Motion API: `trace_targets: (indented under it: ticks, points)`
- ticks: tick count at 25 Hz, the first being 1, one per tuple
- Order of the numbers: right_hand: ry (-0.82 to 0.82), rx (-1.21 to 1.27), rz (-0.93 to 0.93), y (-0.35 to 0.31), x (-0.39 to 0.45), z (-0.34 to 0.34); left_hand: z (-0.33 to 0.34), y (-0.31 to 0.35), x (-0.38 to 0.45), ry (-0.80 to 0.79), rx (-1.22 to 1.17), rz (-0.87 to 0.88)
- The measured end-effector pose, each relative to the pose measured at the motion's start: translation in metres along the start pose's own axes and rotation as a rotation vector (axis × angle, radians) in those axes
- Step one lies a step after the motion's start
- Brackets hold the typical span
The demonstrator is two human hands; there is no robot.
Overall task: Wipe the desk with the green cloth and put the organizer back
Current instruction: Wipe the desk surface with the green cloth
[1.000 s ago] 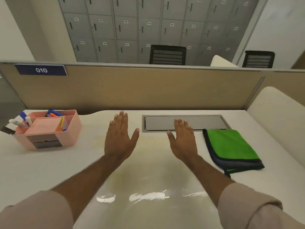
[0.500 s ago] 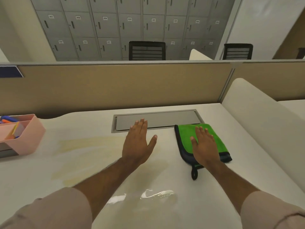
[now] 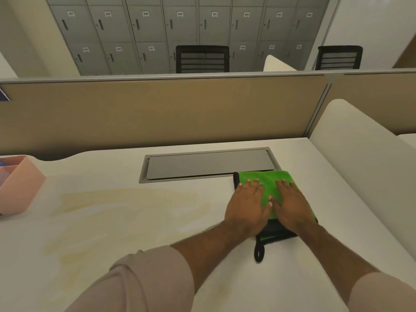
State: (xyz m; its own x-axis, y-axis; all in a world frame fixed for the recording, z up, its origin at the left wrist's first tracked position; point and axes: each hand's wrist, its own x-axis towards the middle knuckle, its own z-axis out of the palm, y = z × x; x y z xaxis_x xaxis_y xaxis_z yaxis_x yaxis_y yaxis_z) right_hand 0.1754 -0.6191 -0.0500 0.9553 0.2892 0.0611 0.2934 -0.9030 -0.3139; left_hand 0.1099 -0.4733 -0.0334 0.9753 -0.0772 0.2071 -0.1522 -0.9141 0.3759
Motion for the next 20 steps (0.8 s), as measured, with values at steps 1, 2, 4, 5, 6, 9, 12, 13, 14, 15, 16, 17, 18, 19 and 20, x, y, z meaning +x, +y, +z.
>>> trace_targets:
  ticks: [1,2,4,5,6,9,12,13,14,15,16,17,18,19,20]
  points:
    - [-0.021,-0.016,-0.017,0.001,0.004,0.004,0.007,0.003,0.006,-0.023,-0.016,-0.020]
    - [-0.051,-0.039,-0.025,0.001,0.007,0.009,0.013,0.004,0.011,-0.041,-0.025,-0.045]
    - [-0.117,-0.096,-0.021,0.000,0.011,0.021,0.024,-0.001,0.020,-0.082,-0.009,-0.100]
    - [-0.136,-0.137,-0.018,-0.002,0.012,0.028,0.029,-0.006,0.023,-0.097,0.010,-0.114]
    - [-0.136,-0.181,-0.018,-0.004,0.012,0.035,0.035,-0.011,0.025,-0.099,0.010,-0.126]
    - [-0.097,-0.241,-0.032,-0.009,0.010,0.047,0.041,-0.022,0.021,-0.082,0.035,-0.121]
    - [-0.117,-0.257,-0.049,-0.022,0.010,0.051,0.028,-0.030,0.020,-0.111,0.104,-0.120]
    - [-0.123,-0.266,-0.062,-0.031,0.008,0.053,0.022,-0.034,0.020,-0.107,0.122,-0.137]
    - [-0.126,-0.272,-0.080,-0.043,0.007,0.055,0.016,-0.041,0.020,-0.092,0.128,-0.155]
    - [-0.130,-0.274,-0.108,-0.057,0.004,0.060,0.011,-0.050,0.017,-0.067,0.119,-0.167]
    - [-0.133,-0.269,-0.141,-0.073,0.002,0.064,0.005,-0.061,0.012,-0.051,0.091,-0.169]
    - [-0.134,-0.259,-0.173,-0.087,-0.001,0.069,0.000,-0.072,0.006,-0.056,0.050,-0.156]
    - [-0.135,-0.247,-0.204,-0.101,-0.003,0.072,-0.005,-0.084,-0.001,-0.074,0.012,-0.142]
    - [-0.141,-0.238,-0.233,-0.113,-0.004,0.075,-0.009,-0.096,-0.009,-0.094,-0.019,-0.135]
    - [-0.151,-0.234,-0.259,-0.125,-0.005,0.077,-0.014,-0.106,-0.017,-0.104,-0.040,-0.139]
